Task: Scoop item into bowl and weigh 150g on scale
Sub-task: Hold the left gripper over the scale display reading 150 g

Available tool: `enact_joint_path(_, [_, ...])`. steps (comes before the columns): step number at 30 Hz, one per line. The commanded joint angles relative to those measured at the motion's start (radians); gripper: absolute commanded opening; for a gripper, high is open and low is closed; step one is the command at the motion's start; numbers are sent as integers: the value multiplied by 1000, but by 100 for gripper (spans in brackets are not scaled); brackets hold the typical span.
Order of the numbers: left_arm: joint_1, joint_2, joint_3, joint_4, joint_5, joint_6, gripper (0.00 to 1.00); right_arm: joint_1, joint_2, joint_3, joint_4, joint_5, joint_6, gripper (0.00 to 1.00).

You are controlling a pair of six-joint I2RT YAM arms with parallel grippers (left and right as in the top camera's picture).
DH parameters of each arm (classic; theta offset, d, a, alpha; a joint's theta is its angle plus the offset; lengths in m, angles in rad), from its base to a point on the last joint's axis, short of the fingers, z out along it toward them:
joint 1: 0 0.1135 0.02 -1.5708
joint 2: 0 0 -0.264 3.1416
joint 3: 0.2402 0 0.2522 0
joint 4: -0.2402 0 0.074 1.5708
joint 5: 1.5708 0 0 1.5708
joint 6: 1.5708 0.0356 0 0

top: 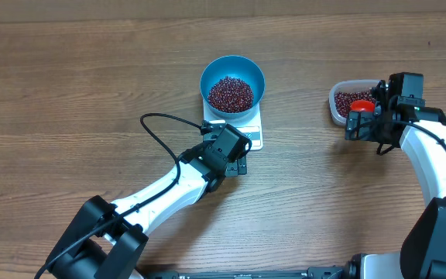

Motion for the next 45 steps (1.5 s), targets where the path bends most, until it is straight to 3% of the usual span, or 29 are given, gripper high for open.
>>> enact_joint_path(1, [2,11,6,3,-2,-11,99,4,3,-6,5,9,-5,100])
enact_joint_path(45, [2,10,6,26,6,-6,100,4,3,-6,5,9,-5,100])
